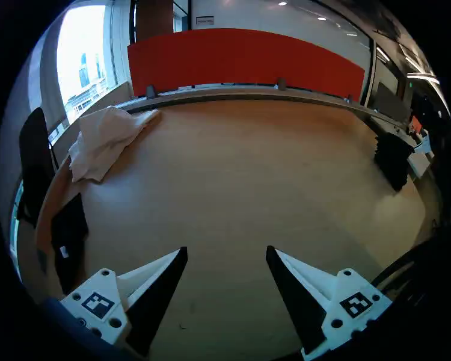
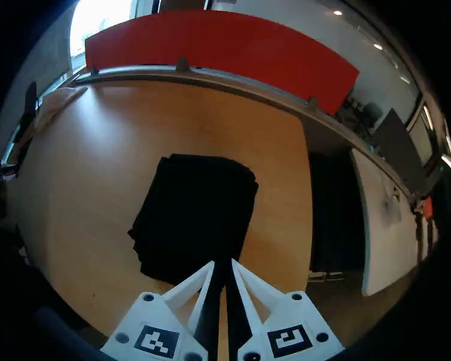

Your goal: Fold towel

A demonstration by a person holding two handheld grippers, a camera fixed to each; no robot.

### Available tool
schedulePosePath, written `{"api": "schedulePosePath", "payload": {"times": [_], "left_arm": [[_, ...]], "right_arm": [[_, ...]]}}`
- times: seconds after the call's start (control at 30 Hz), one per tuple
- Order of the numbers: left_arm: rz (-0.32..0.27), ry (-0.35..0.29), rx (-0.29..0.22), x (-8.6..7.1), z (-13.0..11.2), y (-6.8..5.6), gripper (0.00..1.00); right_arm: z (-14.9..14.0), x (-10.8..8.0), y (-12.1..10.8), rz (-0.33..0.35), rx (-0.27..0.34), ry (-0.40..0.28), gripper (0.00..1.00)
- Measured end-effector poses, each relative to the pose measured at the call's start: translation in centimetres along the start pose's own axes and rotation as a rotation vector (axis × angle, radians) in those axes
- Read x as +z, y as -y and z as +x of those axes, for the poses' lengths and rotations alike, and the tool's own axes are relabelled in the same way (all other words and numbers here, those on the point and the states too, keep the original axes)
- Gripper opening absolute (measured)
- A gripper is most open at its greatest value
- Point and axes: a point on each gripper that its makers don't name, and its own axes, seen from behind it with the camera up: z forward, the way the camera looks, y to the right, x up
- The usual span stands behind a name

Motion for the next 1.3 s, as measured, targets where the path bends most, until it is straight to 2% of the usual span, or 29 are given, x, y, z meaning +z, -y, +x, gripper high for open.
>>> {"api": "schedulePosePath", "payload": {"times": [0.57,1.3], "left_arm": [[0.011,0.004,0.003,-0.2,-0.1,0.2,0.97],[0.020,0.008,0.013,-0.3,-0.1,0.2,0.97]], "right_arm": [[-3.2,2.3,-0.2,-0.006,0.075,0.067,0.04],[-5.0,3.7,-0.9,-0.027,0.106,0.115,0.04]]}}
